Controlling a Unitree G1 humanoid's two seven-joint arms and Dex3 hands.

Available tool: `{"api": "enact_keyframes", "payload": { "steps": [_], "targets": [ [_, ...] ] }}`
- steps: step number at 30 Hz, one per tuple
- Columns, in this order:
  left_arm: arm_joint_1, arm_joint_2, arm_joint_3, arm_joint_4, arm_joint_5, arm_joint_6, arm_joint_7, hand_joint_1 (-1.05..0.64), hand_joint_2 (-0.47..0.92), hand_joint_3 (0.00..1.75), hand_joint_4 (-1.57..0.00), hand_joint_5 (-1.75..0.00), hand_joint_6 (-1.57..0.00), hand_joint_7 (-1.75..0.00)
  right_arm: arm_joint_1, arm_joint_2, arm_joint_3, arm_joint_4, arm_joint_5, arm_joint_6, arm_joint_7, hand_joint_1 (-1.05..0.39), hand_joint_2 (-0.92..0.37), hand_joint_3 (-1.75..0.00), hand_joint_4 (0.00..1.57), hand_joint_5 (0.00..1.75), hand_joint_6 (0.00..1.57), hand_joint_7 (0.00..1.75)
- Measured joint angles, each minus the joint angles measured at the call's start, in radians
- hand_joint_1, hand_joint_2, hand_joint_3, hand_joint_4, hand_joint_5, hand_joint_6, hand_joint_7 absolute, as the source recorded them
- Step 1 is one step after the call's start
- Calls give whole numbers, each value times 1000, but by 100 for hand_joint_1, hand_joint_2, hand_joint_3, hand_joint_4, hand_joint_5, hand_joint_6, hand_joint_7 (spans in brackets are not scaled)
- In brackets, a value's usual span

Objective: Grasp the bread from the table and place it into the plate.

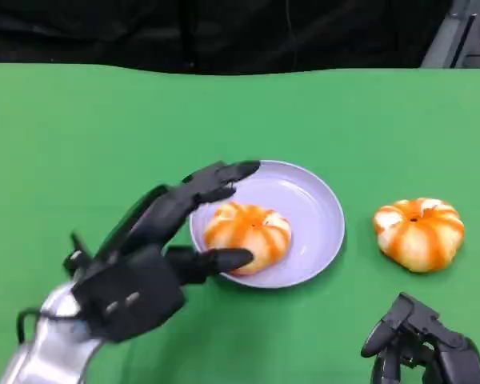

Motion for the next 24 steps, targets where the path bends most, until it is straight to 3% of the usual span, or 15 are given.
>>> {"api": "enact_keyframes", "payload": {
  "steps": [1,3,4,6,7,8,12,18,24],
  "targets": [
    [26,-2,14,-1,-23,-27,0,-20,90,19,-74,-114,-94,-56,0,0,0,0,0,-1,0,-14,-51,-160,88,175,61,175],
    [74,-8,47,-2,-68,-70,-1,-18,78,43,-74,-122,-92,-71,-1,0,0,1,0,-1,0,-14,-51,-161,88,175,61,175],
    [90,-9,56,-2,-86,-81,-1,-14,63,78,-79,-134,-94,-94,0,0,-1,1,1,-1,0,-14,-51,-161,88,175,61,175],
    [135,-14,83,-8,-111,-125,-2,-12,51,103,-82,-141,-92,-109,-2,0,0,1,2,-2,2,-15,-51,-161,87,175,61,175],
    [160,-14,93,-12,-125,-149,-2,-9,44,122,-84,-151,-90,-126,0,0,-1,1,2,-3,2,-15,-51,-161,87,175,61,175],
    [189,-15,104,-22,-145,-163,-6,-9,41,130,-84,-155,-89,-133,1,0,-1,1,2,-2,2,-14,-51,-161,87,175,61,175],
    [309,-27,138,-73,-251,-176,-31,-14,36,137,-86,-172,-84,-162,2,0,-1,0,1,-2,2,-14,-51,-161,88,175,61,175],
    [443,-85,153,-143,-297,-161,-37,-12,35,144,-98,-175,-82,-171,4,-1,-2,-1,2,-3,4,-14,-50,-161,88,175,61,175],
    [446,-141,154,-107,-291,-177,-37,-11,32,146,-98,-175,-83,-171,4,-6,-9,0,8,-22,6,-17,-50,-161,86,175,61,175]
  ]
}}
